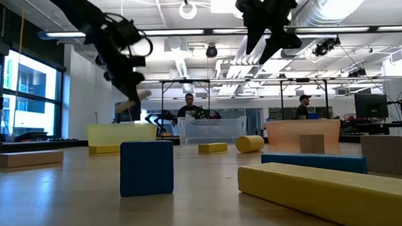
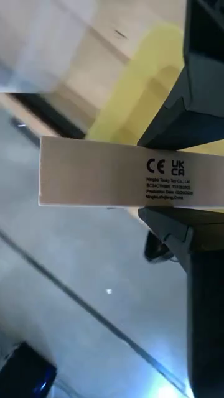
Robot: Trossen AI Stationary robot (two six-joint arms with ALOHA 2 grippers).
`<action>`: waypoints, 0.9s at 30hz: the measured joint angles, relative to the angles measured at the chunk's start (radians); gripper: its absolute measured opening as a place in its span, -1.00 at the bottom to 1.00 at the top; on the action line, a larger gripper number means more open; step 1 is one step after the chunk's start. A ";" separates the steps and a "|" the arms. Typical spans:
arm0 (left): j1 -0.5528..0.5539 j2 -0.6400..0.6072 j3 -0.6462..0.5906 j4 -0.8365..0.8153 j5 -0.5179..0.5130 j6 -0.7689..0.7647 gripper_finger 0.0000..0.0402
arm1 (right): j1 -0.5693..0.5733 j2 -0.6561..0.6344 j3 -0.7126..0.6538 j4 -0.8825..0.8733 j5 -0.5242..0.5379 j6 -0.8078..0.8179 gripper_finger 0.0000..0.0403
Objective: Sort & place blocks by color
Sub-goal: Put the brown block into the yellow bin
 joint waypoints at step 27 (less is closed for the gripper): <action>0.003 0.180 0.000 -0.074 0.020 0.002 -0.29 | 0.134 0.000 0.000 0.001 0.094 0.197 -0.02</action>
